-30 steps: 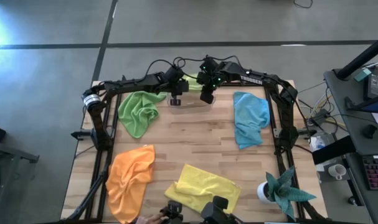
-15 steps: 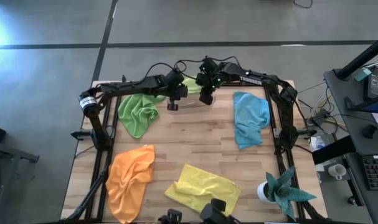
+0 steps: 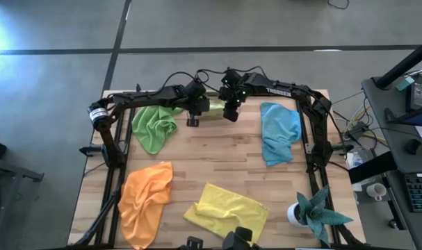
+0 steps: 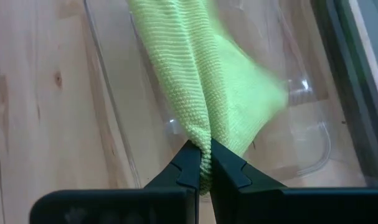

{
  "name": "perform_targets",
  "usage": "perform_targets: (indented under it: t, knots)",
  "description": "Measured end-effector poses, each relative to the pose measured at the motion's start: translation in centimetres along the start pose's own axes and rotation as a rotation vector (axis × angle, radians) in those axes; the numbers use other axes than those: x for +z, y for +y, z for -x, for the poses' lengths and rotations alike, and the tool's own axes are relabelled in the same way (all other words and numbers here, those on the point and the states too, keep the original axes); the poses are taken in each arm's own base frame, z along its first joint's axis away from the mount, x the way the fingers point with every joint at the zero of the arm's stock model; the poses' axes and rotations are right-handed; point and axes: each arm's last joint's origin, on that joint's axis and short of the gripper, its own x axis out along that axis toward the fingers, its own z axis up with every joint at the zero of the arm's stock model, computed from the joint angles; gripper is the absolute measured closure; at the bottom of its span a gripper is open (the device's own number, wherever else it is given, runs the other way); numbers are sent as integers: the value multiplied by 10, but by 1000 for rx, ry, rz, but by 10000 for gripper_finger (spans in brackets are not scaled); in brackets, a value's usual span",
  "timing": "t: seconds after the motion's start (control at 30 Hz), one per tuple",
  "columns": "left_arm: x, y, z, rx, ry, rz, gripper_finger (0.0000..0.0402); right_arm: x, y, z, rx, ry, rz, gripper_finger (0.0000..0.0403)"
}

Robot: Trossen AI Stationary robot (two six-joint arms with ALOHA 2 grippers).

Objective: Fold microfiber towels
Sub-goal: Put the green microfiber towel into the transparent bin

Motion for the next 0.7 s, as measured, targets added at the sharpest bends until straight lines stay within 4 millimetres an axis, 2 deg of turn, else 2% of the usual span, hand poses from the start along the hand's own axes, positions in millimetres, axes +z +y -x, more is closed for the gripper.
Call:
perform_targets:
  t: [0.23,0.53,0.7]
  knots:
    - [1,1,1,-6,-6,1,391,0,-1,-2,-17,-14,-19,390]
    - [7,16,4,264,52,-41,391,13,-10,10,-249,-50,-40,390]
    - [5,13,2,229,61,-46,391,14,-6,10,-235,-38,-25,390]
